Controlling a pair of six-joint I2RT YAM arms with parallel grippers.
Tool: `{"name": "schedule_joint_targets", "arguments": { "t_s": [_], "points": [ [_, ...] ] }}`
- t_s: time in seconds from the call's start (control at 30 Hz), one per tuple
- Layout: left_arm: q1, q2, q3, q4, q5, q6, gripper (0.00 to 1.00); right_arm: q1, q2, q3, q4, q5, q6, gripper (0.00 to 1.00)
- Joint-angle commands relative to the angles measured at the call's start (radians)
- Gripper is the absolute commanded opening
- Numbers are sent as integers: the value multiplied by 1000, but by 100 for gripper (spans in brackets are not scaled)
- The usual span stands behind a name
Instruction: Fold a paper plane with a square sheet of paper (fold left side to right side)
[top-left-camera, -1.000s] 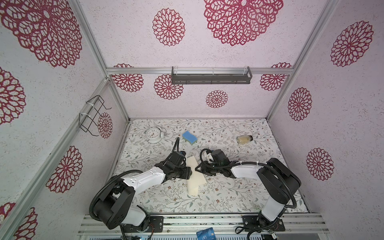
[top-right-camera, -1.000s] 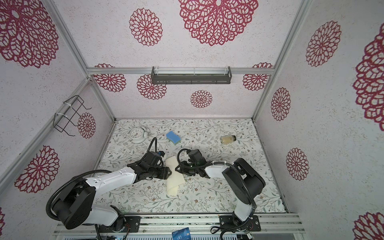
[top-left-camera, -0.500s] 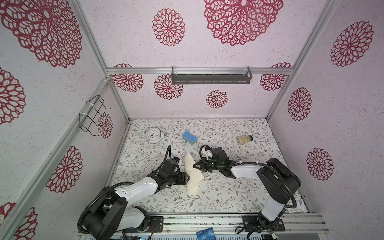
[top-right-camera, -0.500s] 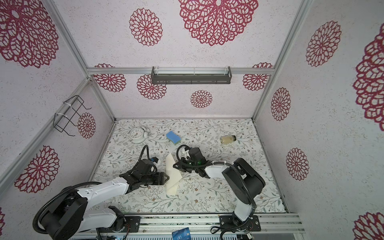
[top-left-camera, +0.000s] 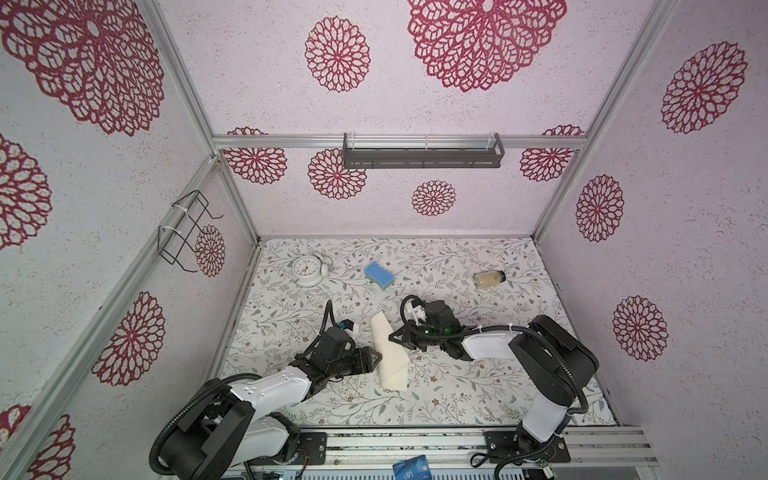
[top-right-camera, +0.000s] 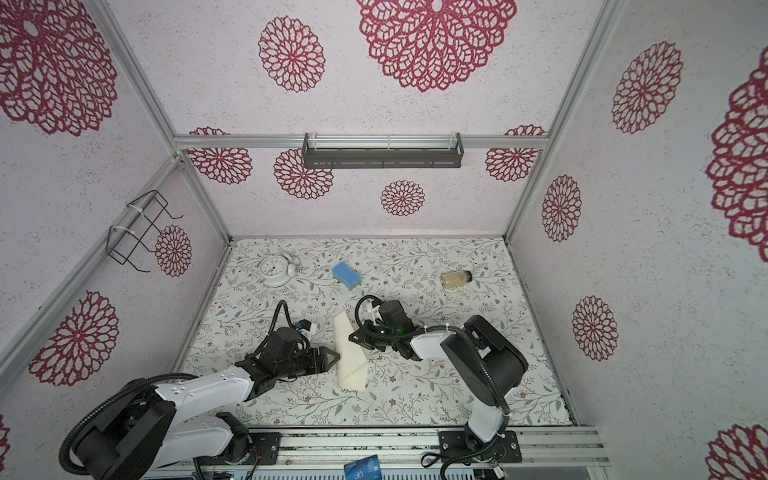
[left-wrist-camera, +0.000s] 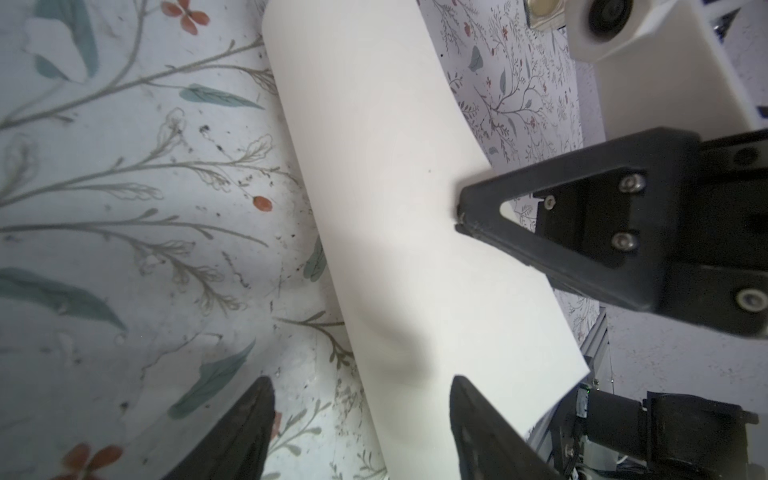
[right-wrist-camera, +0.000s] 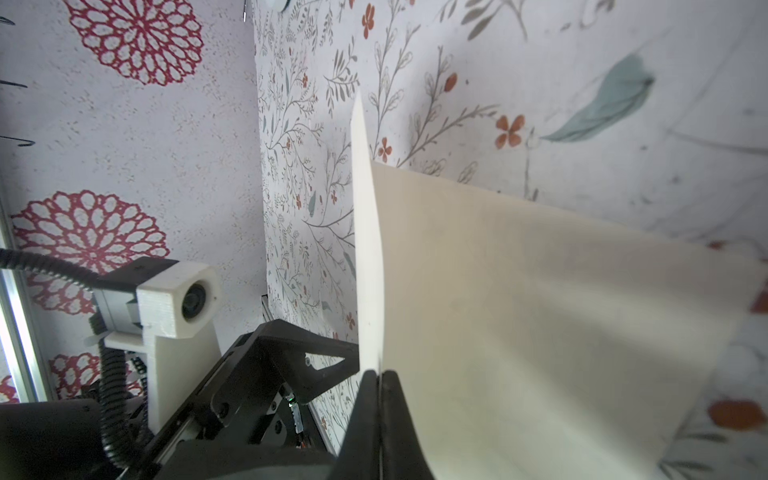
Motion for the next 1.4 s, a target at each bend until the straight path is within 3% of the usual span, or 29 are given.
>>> {"name": "schedule_joint_targets", "arguments": {
  "t_s": [0.0,0.27,0.53,0.7,0.93,1.37],
  "points": [
    [-35,-15,-15,93,-23,-67,69,-1,-14,3,-20,2,-44,0],
    [-84,-12,5,97,-98,-96,69,-20,-34,-13,-72,13,-93,0],
    [-43,-84,73,-137,-193,-37,72,-25,-30,-46,-42,11,-87,0],
    [-8,-33,147,-229,-137,20,72,-26,-26,-61,-17,9,-74,0],
    [-6,101,222,-214,-51,27,71,-24,-23,-76,15,7,-55,4],
    [-24,276,361,-354,-59,130,64,-25,-27,-74,7,-14,-54,13]
  ]
}}
